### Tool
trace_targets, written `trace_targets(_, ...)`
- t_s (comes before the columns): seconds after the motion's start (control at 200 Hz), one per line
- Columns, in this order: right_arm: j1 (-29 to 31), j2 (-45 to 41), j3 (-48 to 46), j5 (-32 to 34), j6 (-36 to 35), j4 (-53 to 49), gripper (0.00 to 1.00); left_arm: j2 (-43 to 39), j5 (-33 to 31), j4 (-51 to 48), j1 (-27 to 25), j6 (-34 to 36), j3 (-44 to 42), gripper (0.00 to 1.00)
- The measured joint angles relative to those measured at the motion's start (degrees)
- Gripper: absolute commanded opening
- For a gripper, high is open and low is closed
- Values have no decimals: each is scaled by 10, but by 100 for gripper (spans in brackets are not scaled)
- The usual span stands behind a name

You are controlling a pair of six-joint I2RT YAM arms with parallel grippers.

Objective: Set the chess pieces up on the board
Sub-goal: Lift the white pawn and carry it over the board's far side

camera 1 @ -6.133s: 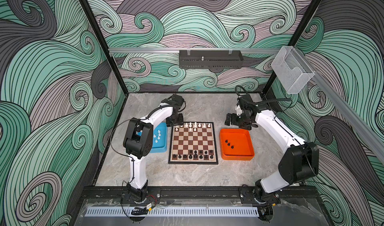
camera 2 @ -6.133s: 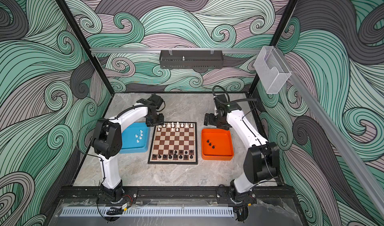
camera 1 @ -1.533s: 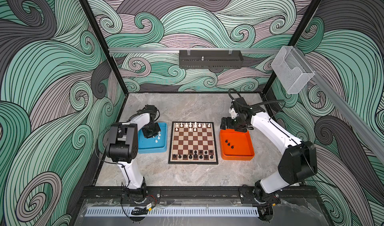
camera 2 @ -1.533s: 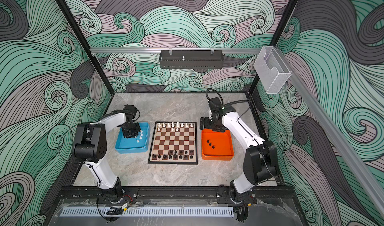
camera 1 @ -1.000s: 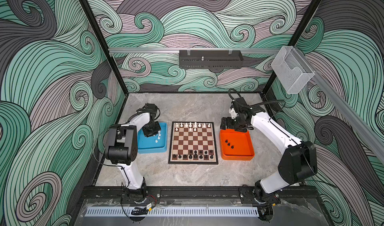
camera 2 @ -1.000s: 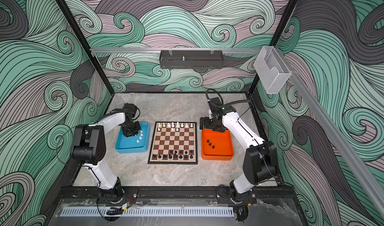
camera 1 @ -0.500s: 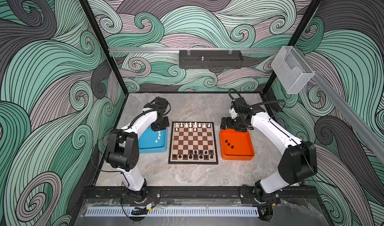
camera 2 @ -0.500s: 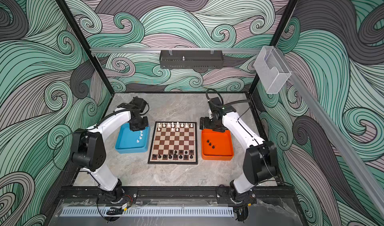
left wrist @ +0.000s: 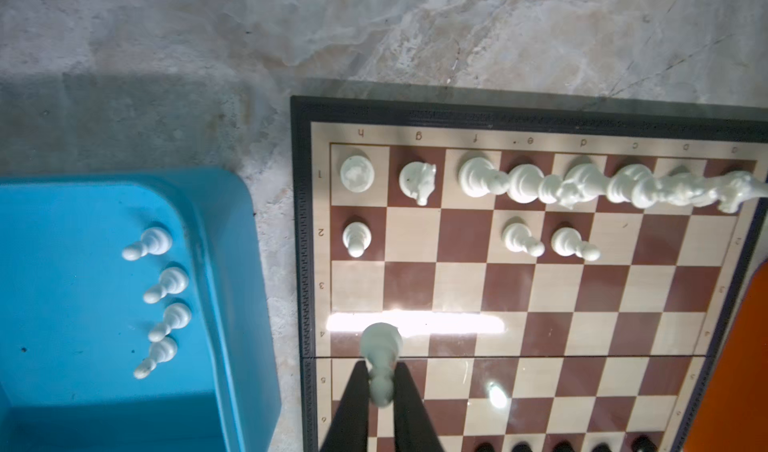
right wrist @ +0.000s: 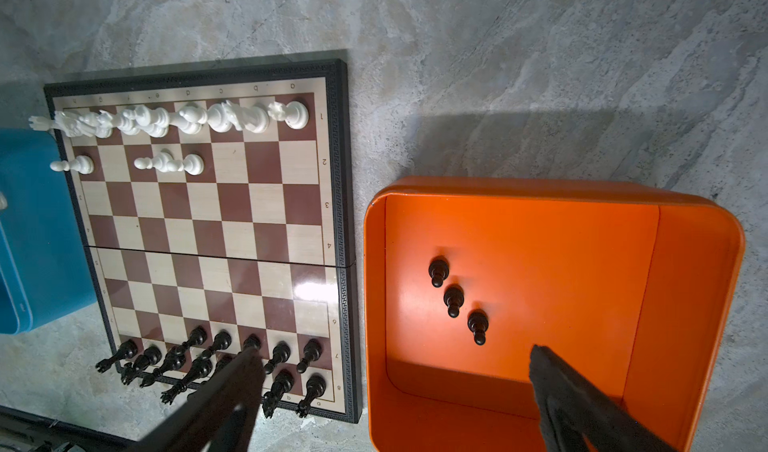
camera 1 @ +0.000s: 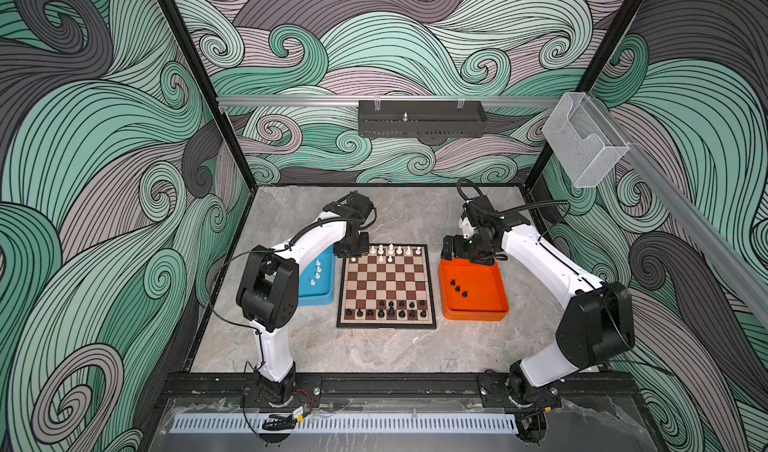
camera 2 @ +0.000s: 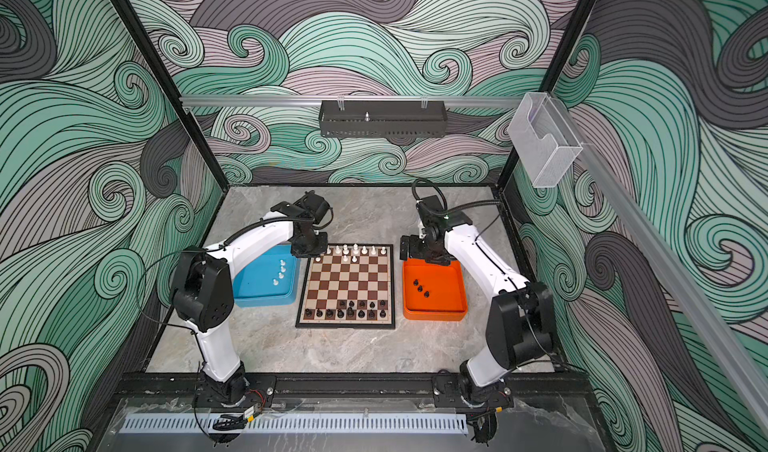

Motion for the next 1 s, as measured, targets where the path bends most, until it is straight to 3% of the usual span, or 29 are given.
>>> trace_targets(0.44, -16, -14, -8, 5, -7, 0, 99, 75, 5, -1, -7, 0, 60, 15)
trace_targets(0.996, -20, -14, -12, 5, -9, 0, 99, 109, 4, 2, -10, 0, 67, 15)
